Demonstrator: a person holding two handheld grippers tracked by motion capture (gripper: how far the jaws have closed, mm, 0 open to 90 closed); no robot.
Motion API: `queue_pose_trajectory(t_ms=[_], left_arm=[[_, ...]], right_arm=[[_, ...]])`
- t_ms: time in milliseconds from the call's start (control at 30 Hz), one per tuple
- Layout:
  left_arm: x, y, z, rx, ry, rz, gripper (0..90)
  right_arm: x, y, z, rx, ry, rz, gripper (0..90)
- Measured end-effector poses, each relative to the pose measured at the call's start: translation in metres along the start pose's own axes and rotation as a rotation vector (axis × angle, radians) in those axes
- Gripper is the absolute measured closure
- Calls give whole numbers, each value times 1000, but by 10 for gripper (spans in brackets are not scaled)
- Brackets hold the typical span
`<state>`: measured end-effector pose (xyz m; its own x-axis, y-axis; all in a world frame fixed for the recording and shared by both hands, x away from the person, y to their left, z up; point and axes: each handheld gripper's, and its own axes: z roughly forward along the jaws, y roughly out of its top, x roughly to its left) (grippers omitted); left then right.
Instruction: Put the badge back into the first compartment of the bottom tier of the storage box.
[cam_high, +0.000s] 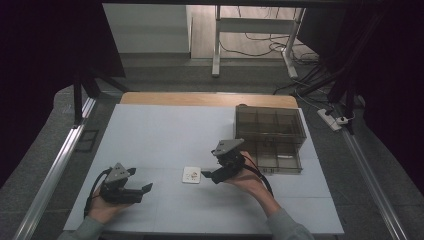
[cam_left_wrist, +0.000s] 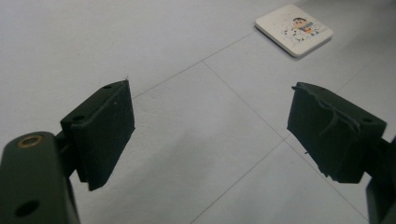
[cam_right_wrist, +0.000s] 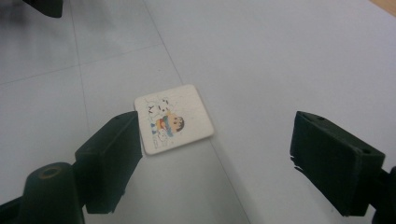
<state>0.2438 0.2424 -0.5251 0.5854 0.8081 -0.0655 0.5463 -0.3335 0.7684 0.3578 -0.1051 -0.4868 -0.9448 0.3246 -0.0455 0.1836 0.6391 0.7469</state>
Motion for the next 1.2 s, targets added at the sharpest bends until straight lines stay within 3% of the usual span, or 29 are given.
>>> queue_pose_trajectory(t_ms=[267,767,1200], left_arm=[[0,0,0,1,0,2,146],[-1,-1,1,12,4,12,146],[0,-2,0,12,5,9,146]], right_arm=[[4,9,14,40,30,-36,163],[3,17,31,80,60,-58,163],[4,20,51,120,126,-83,159]])
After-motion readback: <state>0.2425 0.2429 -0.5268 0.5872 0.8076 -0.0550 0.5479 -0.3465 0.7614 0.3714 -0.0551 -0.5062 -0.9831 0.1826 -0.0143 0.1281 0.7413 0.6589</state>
